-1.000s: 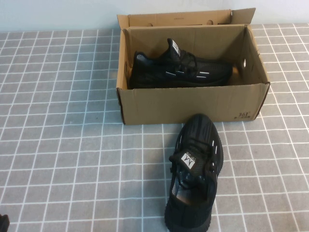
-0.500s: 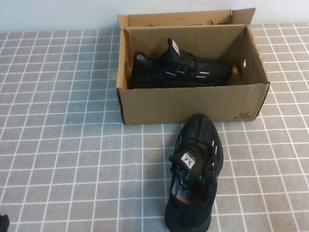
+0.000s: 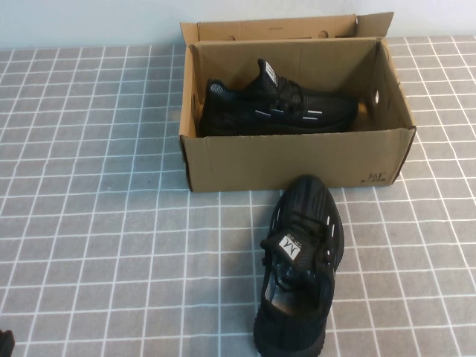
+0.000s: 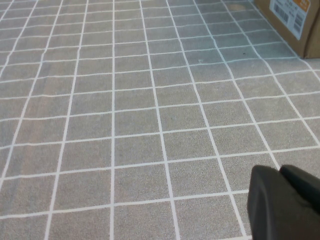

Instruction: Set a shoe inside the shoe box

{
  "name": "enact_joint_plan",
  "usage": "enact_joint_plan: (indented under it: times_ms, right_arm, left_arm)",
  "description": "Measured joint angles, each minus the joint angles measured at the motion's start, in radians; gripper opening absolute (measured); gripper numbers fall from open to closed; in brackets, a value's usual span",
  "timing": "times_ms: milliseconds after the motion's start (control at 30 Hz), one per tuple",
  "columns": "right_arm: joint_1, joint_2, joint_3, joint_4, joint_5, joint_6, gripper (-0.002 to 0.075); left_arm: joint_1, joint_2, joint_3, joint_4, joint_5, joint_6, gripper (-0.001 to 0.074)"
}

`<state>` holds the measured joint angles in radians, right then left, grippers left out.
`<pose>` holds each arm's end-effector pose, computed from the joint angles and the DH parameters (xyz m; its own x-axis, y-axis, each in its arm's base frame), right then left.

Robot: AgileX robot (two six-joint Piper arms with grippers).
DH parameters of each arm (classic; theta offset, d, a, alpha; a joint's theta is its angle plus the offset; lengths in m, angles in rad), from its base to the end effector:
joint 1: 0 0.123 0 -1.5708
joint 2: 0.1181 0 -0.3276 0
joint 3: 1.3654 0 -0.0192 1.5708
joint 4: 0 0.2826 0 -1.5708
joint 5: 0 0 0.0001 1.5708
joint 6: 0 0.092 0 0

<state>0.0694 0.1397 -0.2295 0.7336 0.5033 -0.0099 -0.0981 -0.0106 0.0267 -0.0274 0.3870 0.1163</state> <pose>0.0410 0.0327 0.2569 -0.3983 0.5529 -0.7319 -0.1731 0.7383 0.6519 0.0419 -0.0051 0.1687 -0.2979 0.1205 -0.9470 0.1353 0.9873 0.0831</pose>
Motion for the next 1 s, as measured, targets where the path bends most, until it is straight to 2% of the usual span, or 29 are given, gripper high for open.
enact_joint_plan:
  times_ms: [133, 233, 400, 500, 600, 867, 1000]
  right_arm:
    - [0.0, 0.231, -0.195, -0.127, 0.271, -0.055, -0.0016]
    - [0.0, 0.407, -0.31, -0.165, 0.391, -0.145, -0.0016]
    - [0.002, 0.689, -0.467, -0.19, 0.472, -0.275, -0.0016]
    - [0.048, 0.837, -0.544, -0.201, 0.476, -0.311, -0.0016]
    - [0.15, 0.963, -0.619, -0.215, 0.465, -0.324, -0.0016]
    - [0.53, 1.218, -0.851, -0.407, 0.453, -0.331, -0.0015]
    - [0.633, 1.292, -0.907, -0.482, 0.44, -0.381, 0.0053]
  left_arm:
    - [0.0, 0.0, 0.0, 0.0, 0.0, 0.0, -0.0001]
    - [0.0, 0.0, 0.0, 0.0, 0.0, 0.0, -0.0001]
    - [0.0, 0.0, 0.0, 0.0, 0.0, 0.0, -0.0001]
    - [0.0, 0.0, 0.0, 0.0, 0.0, 0.0, -0.0001]
    - [0.0, 0.0, 0.0, 0.0, 0.0, 0.0, -0.0001]
    - [0.0, 0.0, 0.0, 0.0, 0.0, 0.0, -0.0001]
    - [0.0, 0.0, 0.0, 0.0, 0.0, 0.0, -0.0001]
